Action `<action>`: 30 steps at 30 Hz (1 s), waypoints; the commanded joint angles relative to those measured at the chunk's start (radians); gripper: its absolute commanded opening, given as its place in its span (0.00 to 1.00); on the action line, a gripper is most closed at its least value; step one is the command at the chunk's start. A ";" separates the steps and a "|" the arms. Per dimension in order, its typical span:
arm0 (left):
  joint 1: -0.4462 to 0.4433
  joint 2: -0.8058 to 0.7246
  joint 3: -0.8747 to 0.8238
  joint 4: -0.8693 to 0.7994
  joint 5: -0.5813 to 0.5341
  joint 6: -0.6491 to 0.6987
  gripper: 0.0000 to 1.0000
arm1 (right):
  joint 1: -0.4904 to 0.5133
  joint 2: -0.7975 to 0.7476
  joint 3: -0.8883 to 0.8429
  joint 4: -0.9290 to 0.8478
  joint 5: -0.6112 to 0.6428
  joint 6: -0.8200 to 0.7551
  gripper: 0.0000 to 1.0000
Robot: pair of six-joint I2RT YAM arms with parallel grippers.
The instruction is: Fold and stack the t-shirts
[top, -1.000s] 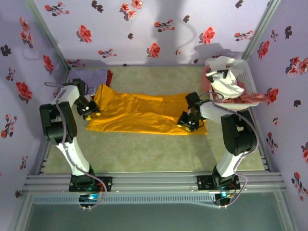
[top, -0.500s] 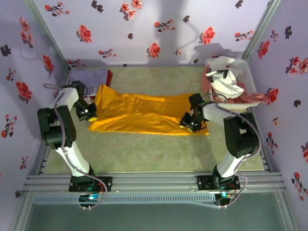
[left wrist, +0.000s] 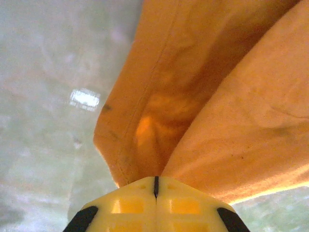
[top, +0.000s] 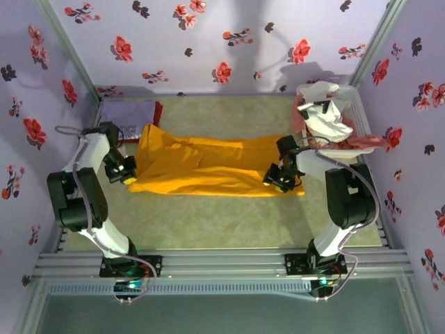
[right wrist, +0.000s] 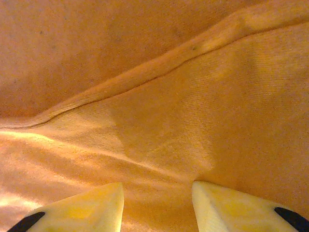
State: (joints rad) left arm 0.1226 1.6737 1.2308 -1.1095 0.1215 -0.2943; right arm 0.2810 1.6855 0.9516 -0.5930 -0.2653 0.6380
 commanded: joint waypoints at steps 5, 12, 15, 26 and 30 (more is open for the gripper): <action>0.018 0.021 -0.097 -0.027 -0.088 -0.049 0.00 | -0.011 -0.004 -0.074 -0.099 0.106 0.008 0.45; 0.018 0.131 -0.132 0.024 -0.117 -0.057 0.00 | -0.010 -0.017 -0.073 -0.118 0.126 0.002 0.46; 0.018 0.181 -0.125 0.017 -0.114 -0.051 0.00 | -0.010 -0.034 -0.075 -0.132 0.121 -0.002 0.46; 0.020 0.149 -0.016 -0.118 -0.201 -0.022 0.33 | -0.006 -0.139 -0.023 -0.189 0.107 -0.011 0.51; 0.020 0.076 0.106 -0.190 -0.185 -0.038 0.48 | -0.006 -0.175 0.041 -0.259 0.116 -0.033 0.53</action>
State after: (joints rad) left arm 0.1322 1.8282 1.2488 -1.2102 -0.0429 -0.3279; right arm 0.2810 1.5478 0.9371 -0.7635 -0.1818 0.6304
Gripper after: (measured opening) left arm 0.467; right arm 0.528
